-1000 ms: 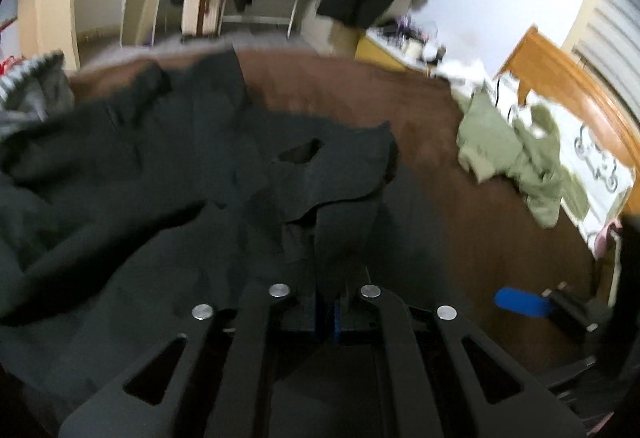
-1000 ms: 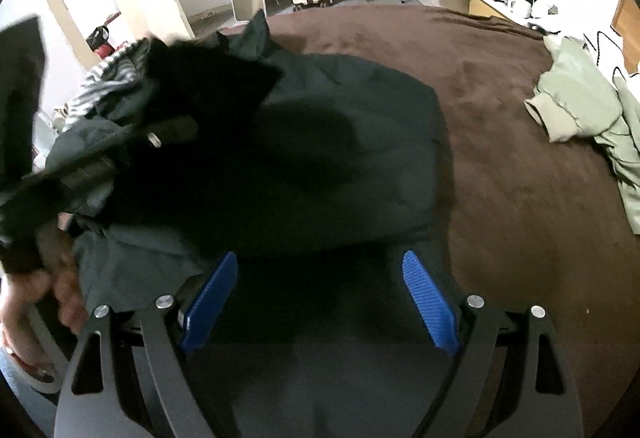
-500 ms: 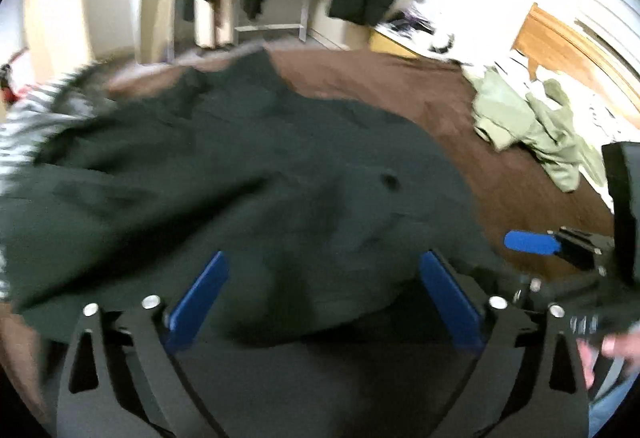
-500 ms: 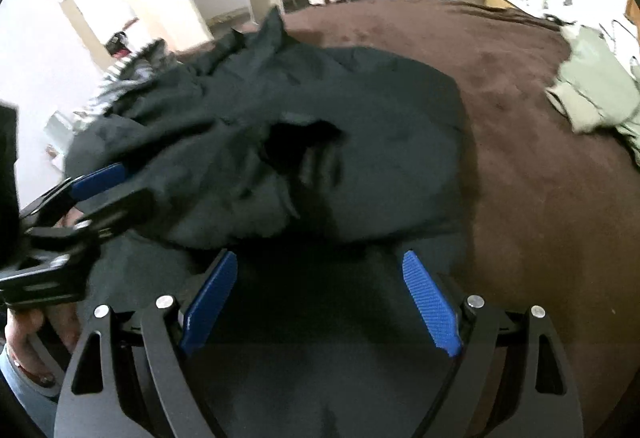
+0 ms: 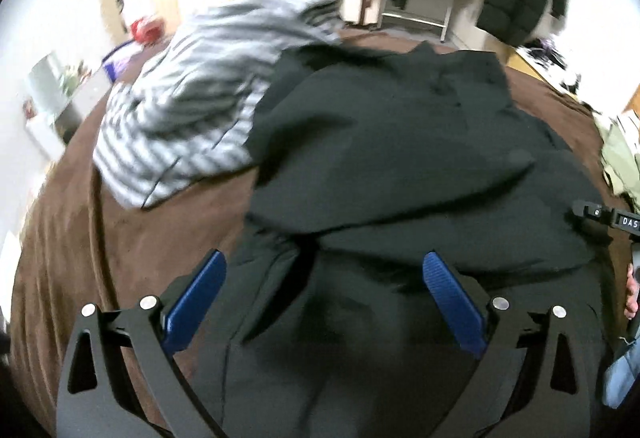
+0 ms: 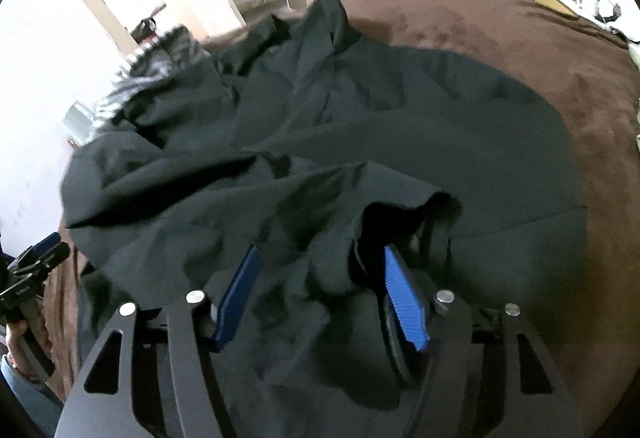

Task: Fold large clothes
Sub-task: 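Grasp the jacket hem with the right tool and lift it toward the hood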

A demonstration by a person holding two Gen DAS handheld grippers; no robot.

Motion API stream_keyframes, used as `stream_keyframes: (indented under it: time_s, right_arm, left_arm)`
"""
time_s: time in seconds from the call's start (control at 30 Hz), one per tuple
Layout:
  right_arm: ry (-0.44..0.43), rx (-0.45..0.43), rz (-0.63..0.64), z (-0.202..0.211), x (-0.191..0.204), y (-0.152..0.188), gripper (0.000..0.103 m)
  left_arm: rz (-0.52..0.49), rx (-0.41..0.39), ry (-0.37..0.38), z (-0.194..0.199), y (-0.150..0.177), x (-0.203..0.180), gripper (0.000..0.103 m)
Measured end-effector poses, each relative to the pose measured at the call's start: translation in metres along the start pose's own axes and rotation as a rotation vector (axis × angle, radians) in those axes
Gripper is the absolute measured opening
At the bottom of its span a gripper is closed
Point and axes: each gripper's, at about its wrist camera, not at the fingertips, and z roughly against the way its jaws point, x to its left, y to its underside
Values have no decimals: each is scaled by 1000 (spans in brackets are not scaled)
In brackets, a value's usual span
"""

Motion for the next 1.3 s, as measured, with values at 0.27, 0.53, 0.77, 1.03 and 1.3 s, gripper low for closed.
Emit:
stream_keyframes:
  time_s: [0.27, 0.53, 0.77, 1.03, 1.3]
  right_arm:
    - [76, -32, 22, 7, -7, -6, 15]
    - [196, -147, -43, 64, -45, -39, 10]
    - [222, 68, -25, 12, -62, -2, 21]
    - [219, -35, 15, 35, -34, 1, 68]
    - [1, -122, 27, 61, 42, 13, 72]
  left_arm:
    - [28, 66, -89, -50, 19, 15, 97]
    - [247, 23, -220, -46, 16, 72, 97]
    - [308, 70, -290, -45, 37, 108, 97]
    - [254, 22, -181, -25, 37, 97, 97]
    - [117, -36, -75, -13, -10, 40, 97]
